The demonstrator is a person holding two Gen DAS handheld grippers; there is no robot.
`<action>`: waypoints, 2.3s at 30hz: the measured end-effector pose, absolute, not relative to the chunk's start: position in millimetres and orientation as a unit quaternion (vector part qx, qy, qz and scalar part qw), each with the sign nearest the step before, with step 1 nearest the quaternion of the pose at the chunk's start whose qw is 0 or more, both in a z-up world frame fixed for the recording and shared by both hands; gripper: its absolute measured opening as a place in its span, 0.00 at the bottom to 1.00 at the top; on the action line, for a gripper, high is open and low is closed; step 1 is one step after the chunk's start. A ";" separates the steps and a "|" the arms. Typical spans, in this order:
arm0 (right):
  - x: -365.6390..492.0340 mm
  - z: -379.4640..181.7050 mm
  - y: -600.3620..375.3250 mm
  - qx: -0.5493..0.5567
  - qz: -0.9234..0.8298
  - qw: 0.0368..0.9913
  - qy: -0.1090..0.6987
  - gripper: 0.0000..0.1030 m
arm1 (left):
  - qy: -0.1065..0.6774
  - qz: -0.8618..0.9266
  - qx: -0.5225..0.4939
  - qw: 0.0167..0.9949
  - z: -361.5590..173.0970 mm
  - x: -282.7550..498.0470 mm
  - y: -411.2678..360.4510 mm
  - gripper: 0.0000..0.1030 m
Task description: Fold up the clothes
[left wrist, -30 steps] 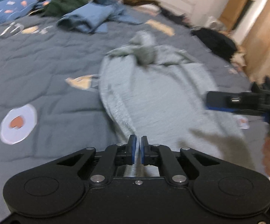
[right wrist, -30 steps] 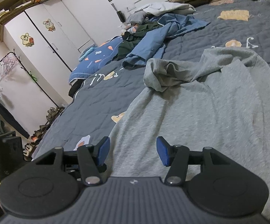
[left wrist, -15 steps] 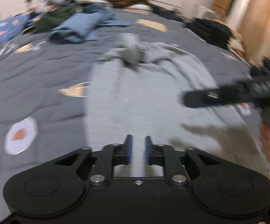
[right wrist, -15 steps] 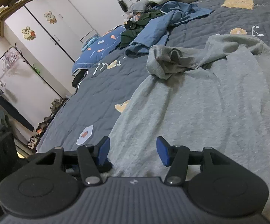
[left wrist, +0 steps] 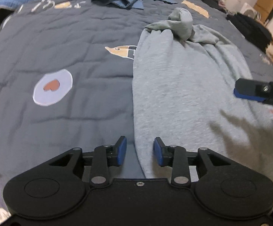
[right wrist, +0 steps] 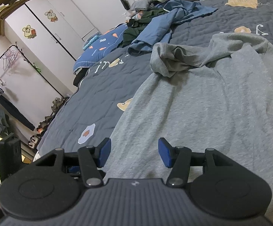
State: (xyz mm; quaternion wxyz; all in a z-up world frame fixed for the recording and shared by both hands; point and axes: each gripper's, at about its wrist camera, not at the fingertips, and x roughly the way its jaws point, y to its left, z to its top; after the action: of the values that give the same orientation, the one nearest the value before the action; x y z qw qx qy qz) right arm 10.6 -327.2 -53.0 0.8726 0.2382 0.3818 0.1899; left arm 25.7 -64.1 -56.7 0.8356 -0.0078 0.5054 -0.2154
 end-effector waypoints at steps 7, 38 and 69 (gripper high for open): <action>10.7 -52.9 -326.2 0.240 0.193 0.871 0.381 0.53 | 0.476 -0.255 -0.011 0.842 -48.4 15.8 -74.8 0.04; 21.0 -63.7 -317.1 0.236 0.204 0.858 0.408 0.53 | 0.402 -0.276 0.041 0.872 -26.9 0.4 -87.3 0.41; 21.9 -58.4 -316.8 0.229 0.203 0.860 0.408 0.53 | 0.383 -0.407 0.063 0.827 -48.4 -29.8 -141.5 0.05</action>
State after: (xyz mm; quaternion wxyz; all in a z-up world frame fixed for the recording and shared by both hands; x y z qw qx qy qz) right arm 21.9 -316.8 -58.4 0.8603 0.2288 0.4078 0.2029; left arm -29.8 -141.5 -48.4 0.8269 0.0635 0.3829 -0.4071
